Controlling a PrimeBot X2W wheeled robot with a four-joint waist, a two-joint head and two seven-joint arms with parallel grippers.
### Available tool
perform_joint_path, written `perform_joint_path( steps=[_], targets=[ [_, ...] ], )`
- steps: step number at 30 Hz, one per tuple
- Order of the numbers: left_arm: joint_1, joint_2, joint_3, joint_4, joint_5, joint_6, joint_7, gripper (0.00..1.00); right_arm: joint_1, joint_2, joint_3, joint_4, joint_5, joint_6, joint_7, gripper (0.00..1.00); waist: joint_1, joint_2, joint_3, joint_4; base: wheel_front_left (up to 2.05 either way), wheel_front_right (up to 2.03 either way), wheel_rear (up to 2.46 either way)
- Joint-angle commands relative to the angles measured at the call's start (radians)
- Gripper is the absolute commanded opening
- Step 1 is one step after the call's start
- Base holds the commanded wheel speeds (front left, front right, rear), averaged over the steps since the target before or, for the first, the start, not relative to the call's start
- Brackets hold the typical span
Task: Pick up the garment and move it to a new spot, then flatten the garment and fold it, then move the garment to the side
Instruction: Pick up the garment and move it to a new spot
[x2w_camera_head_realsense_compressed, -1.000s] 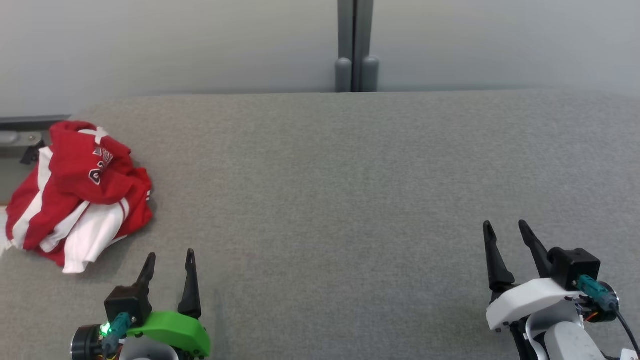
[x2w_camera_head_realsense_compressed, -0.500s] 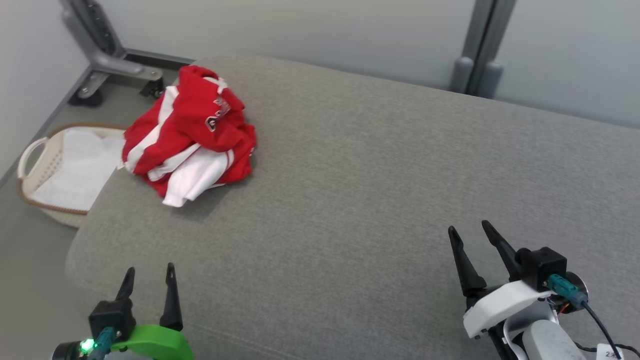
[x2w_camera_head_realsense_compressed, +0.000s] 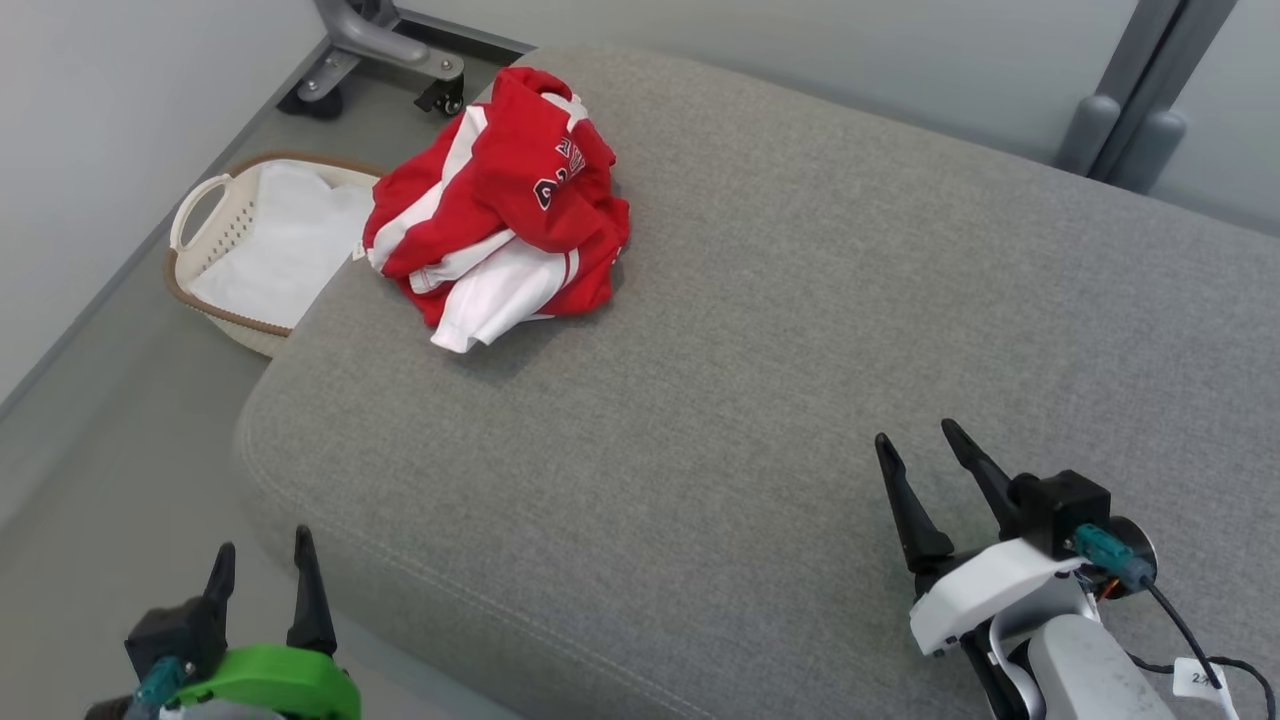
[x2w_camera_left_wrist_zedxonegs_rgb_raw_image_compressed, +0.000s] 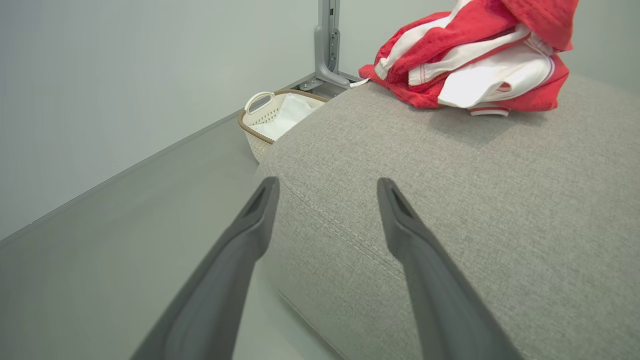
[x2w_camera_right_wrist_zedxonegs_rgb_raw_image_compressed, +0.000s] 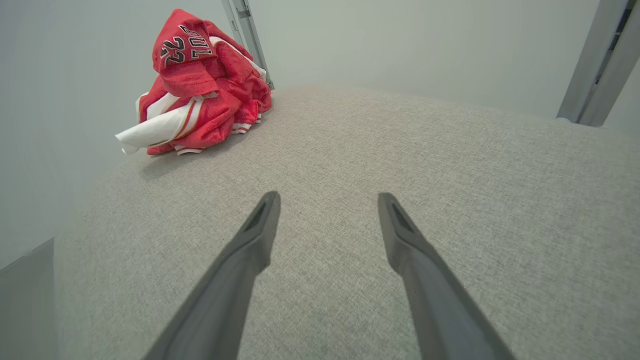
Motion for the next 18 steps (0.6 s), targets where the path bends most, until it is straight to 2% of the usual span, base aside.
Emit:
perform_joint_path(
  steps=[1, 5, 13, 16, 18],
  targets=[
    [-0.040, -0.001, -0.004, 0.000, -0.019, -0.007, -0.001, 1.00, -0.018, -0.007, -0.007, -0.004, -0.018, 0.000, -0.005, 1.00, 0.0000, 0.0000, 0.059, -0.034, 0.00, 0.00, 0.00],
    [-0.145, 0.027, -0.061, -0.036, -0.078, -0.007, -0.001, 1.00, -0.043, -0.008, -0.027, -0.018, -0.057, 0.000, -0.005, 1.00, 0.0000, 0.0000, 0.129, -0.072, 0.00, 0.00, 0.00],
    [-0.459, 0.252, -0.250, -0.037, -0.265, -0.007, 0.000, 1.00, -0.095, -0.007, -0.037, -0.057, -0.114, 0.000, -0.005, 1.00, 0.0000, 0.0000, 0.243, -0.137, 0.00, 0.00, 0.00],
    [-0.593, 0.321, -0.338, 0.015, -0.346, -0.006, 0.001, 1.00, -0.112, -0.007, -0.032, -0.067, -0.123, 0.000, -0.005, 1.00, 0.0000, 0.0000, 0.273, -0.169, 0.00, 0.00, 0.00],
    [-0.677, 0.346, -0.382, 0.052, -0.423, -0.006, 0.015, 1.00, -0.125, -0.007, -0.028, -0.075, -0.124, 0.000, -0.005, 1.00, 0.0000, 0.0000, 0.296, -0.192, 0.00, 0.00, 0.00]
  ],
)
